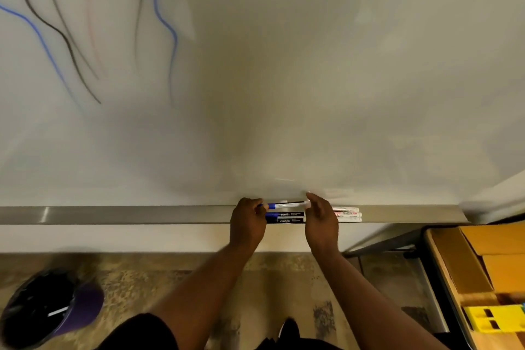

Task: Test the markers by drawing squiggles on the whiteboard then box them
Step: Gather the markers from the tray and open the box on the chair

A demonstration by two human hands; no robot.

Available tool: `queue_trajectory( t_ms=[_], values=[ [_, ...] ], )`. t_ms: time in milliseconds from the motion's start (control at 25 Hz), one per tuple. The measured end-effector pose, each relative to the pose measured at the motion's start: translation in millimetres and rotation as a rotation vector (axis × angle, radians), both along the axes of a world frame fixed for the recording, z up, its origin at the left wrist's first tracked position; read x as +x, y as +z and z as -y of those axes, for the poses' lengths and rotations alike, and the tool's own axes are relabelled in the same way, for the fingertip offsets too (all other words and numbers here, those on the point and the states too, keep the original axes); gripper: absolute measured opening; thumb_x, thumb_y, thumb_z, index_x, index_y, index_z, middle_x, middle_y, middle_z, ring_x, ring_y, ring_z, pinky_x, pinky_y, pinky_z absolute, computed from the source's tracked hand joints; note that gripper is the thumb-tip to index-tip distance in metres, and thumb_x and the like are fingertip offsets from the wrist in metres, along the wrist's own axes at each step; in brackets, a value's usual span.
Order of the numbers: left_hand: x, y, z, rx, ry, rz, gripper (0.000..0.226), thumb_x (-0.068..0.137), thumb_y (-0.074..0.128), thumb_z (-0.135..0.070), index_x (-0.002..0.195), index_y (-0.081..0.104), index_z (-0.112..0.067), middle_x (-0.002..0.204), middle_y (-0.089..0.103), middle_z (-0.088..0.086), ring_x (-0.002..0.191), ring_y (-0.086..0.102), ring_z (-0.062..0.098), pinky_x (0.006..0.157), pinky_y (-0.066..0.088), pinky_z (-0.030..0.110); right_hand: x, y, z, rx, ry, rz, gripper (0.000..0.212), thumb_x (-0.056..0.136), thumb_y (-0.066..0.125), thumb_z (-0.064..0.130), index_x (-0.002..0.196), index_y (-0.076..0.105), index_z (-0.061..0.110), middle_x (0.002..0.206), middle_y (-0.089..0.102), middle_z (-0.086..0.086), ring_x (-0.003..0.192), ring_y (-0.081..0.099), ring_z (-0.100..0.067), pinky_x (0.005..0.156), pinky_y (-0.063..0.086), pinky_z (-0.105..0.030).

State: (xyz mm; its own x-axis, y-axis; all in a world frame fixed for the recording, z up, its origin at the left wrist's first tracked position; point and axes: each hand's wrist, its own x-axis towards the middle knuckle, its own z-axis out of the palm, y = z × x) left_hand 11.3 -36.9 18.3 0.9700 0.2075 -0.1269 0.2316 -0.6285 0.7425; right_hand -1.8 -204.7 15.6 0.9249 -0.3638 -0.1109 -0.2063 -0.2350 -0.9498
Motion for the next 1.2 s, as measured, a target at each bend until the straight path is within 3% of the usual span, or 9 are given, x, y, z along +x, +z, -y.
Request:
queue_trajectory(
  t_ms=[120,200,320,520,680,800,920,1080,1200],
  values=[
    [-4,-4,10,-0.14,0.124,-0.075,0.042,0.104,0.037,-0.046,0.084,0.066,-0.024,0.088,0.069,0.002,0.083,0.064,0.019,0.079,0.05,0.031,4,-12,5,0.204,-0.011,-0.021,0.035,0.106,0.042,0.038,0.13,0.062,0.023,0.131,0.062,0.003,0.12,0.057,-0.012,0.1,0.049,-0.032],
    [-5,-5,13,-0.328,0.224,-0.104,0.042,0.103,0.035,-0.05,0.086,0.064,-0.024,0.085,0.065,-0.004,0.081,0.062,0.012,0.08,0.047,0.031,6,-15,4,0.361,-0.028,-0.035,0.037,0.108,0.038,0.033,0.133,0.06,0.016,0.132,0.06,-0.001,0.117,0.057,-0.009,0.088,0.055,-0.026],
    [0,-9,12,-0.489,0.291,-0.15,0.039,0.102,0.035,-0.053,0.086,0.06,-0.029,0.086,0.064,-0.006,0.084,0.061,0.012,0.083,0.044,0.031,10,-18,6,0.425,-0.024,-0.066,0.037,0.108,0.037,0.027,0.133,0.057,0.009,0.131,0.058,-0.006,0.112,0.058,-0.006,0.075,0.057,-0.018],
    [11,-27,8,-0.475,0.245,-0.244,0.058,0.096,0.027,-0.068,0.097,0.064,-0.023,0.093,0.071,0.003,0.091,0.065,0.02,0.087,0.047,0.037,17,-28,8,0.485,-0.011,-0.148,0.032,0.108,0.038,0.029,0.13,0.056,0.015,0.131,0.057,-0.007,0.111,0.057,-0.009,0.074,0.057,-0.02],
    [14,-35,10,-0.42,0.217,-0.306,0.066,0.096,0.024,-0.068,0.106,0.064,-0.017,0.099,0.069,0.007,0.096,0.064,0.024,0.097,0.046,0.044,23,-31,8,0.502,-0.016,-0.192,0.036,0.108,0.039,0.03,0.13,0.056,0.008,0.129,0.058,-0.01,0.117,0.057,-0.022,0.072,0.057,-0.02],
    [16,-36,12,-0.398,0.205,-0.336,0.066,0.096,0.025,-0.068,0.114,0.063,-0.017,0.111,0.067,0.009,0.104,0.061,0.026,0.104,0.043,0.047,24,-30,8,0.472,0.009,-0.207,0.034,0.108,0.038,0.03,0.125,0.058,0.01,0.12,0.06,-0.006,0.111,0.059,-0.02,0.07,0.056,-0.018],
    [16,-35,16,-0.368,0.193,-0.34,0.063,0.099,0.024,-0.062,0.115,0.062,-0.015,0.115,0.065,0.01,0.107,0.059,0.028,0.104,0.042,0.044,25,-29,8,0.468,0.016,-0.221,0.03,0.107,0.04,0.031,0.125,0.058,0.013,0.116,0.062,-0.003,0.111,0.06,-0.021,0.078,0.055,-0.024],
    [15,-36,18,-0.372,0.173,-0.329,0.06,0.1,0.025,-0.059,0.117,0.062,-0.016,0.118,0.065,0.01,0.108,0.059,0.028,0.104,0.043,0.043,25,-32,9,0.438,0.016,-0.217,0.017,0.106,0.043,0.034,0.113,0.059,0.034,0.122,0.062,-0.003,0.116,0.06,-0.023,0.099,0.052,-0.045],
    [15,-35,19,-0.362,0.157,-0.336,0.058,0.102,0.024,-0.056,0.121,0.059,-0.014,0.12,0.063,0.011,0.111,0.058,0.028,0.105,0.042,0.042,25,-38,11,0.379,0.024,-0.223,0.016,0.105,0.044,0.041,0.106,0.061,0.043,0.124,0.062,-0.002,0.118,0.059,-0.024,0.105,0.047,-0.052]
  ],
)
